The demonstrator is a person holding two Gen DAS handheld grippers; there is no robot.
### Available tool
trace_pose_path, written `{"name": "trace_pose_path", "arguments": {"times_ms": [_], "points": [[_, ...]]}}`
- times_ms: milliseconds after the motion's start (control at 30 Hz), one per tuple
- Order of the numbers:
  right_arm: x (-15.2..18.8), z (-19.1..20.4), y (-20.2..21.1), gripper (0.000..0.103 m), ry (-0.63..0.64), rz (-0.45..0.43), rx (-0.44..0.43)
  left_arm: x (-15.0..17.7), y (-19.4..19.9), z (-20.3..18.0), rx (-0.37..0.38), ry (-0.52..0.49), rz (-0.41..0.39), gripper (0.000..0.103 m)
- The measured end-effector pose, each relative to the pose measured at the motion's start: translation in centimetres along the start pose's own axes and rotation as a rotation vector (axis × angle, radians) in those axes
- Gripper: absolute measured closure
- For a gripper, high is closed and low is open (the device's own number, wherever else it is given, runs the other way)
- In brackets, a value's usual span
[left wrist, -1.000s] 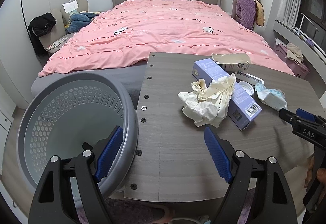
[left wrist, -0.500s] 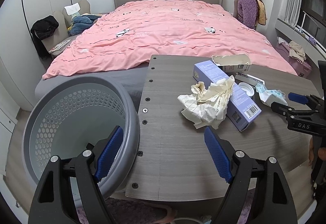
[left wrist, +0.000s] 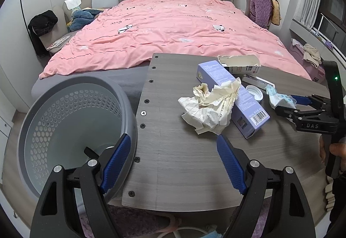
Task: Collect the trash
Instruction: 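Move the right gripper to the blue wipe pack while the left approaches the crumpled tissue, then grasp the blue wipe pack with the right gripper while the left grasps the crumpled tissue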
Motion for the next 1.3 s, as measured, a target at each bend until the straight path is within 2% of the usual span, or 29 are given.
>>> {"name": "trace_pose_path", "arguments": {"times_ms": [67,367,667,967,1133,1300], "points": [[0.1,0.1,0.1,0.035,-0.003,0.000,-0.005,0.0,0.0,-0.2,0.000,-0.001,0.002,0.025],[1.5,0.4,1.7,0.051,-0.092,-0.055,-0.024,0.2,-0.1,-0.8,0.002,-0.010,0.013,0.025],[2.6,1.0,4.0,0.058,-0.215,-0.133,-0.017,0.3,0.0,-0.9,0.009,-0.008,0.012,0.025],[3.1,1.3,5.2,0.060,-0.283,-0.171,-0.016,-0.2,-0.4,-1.0,0.019,-0.001,0.007,0.025],[3.2,1.2,6.0,0.062,-0.302,-0.190,-0.006,-0.8,-1.2,-1.9,0.055,-0.007,0.015,0.025],[3.3,1.2,6.5,0.062,-0.305,-0.194,0.005,-1.1,-2.7,-2.9,0.108,0.001,0.056,0.025]]}}
Point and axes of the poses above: each gripper's, at about its wrist camera, not at the fingertips, and y roughly against the way its jaws point, z to its left, x to its underside, the point moved 4 cm from there along -y, roughly the way its jaws point, and after that the axes turned 6 degrees about y, right-handed, at the moved point
